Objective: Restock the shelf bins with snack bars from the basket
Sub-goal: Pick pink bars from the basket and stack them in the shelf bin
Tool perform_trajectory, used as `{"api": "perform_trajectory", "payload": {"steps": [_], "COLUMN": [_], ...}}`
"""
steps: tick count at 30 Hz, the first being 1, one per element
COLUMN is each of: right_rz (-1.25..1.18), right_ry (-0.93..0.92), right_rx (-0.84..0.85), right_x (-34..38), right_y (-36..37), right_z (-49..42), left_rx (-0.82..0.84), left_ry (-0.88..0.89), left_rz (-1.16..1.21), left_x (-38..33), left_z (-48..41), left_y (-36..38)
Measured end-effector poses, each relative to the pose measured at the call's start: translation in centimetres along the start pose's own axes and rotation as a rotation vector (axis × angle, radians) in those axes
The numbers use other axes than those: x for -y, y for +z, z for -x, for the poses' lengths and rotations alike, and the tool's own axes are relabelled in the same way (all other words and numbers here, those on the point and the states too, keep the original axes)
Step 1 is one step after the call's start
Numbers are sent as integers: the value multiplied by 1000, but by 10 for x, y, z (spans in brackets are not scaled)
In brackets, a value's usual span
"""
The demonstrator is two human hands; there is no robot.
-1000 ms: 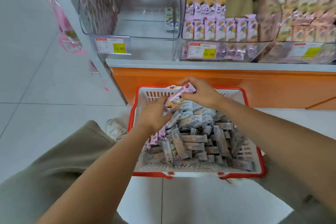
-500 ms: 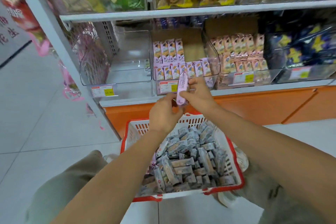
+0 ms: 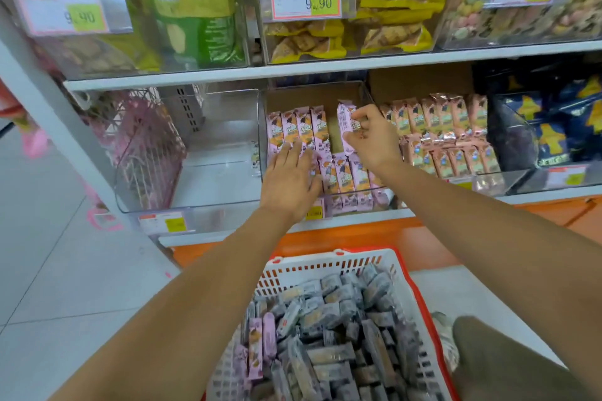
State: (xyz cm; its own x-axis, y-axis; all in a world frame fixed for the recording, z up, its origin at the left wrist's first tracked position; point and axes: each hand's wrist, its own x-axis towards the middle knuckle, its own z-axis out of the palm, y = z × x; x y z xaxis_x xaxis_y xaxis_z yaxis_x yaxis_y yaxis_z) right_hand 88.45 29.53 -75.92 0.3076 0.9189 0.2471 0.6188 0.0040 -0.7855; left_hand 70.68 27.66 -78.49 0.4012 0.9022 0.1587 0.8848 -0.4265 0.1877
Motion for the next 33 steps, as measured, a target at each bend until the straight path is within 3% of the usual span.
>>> {"api": "perform_trajectory", "payload": {"steps": [7, 13, 20, 22, 26, 29, 33], "right_rz": [155, 200, 210, 159, -72, -174, -150], "right_ry": [-27, -92, -110, -149, -237, -290, -273], "right_rx": [-40, -34, 151, 84, 20, 91, 272], "right_x": [-16, -30, -28, -19, 6, 17, 10], "right_y": [36, 55, 40, 34, 29, 40, 74], "right_z": [-44, -50, -38, -26, 12, 53, 115], "left_rx": [109, 68, 107, 34, -263, -411, -422], "left_ry": [-33, -25, -48, -46, 72, 49, -121], "left_rz": [-96, -148, -65, 26, 70, 51, 93], "left_x": [9, 9, 5, 4, 5, 20, 58], "left_z": [-55, -53, -47, -37, 5, 45, 108], "left_y": [16, 24, 18, 10, -11, -14, 5]}}
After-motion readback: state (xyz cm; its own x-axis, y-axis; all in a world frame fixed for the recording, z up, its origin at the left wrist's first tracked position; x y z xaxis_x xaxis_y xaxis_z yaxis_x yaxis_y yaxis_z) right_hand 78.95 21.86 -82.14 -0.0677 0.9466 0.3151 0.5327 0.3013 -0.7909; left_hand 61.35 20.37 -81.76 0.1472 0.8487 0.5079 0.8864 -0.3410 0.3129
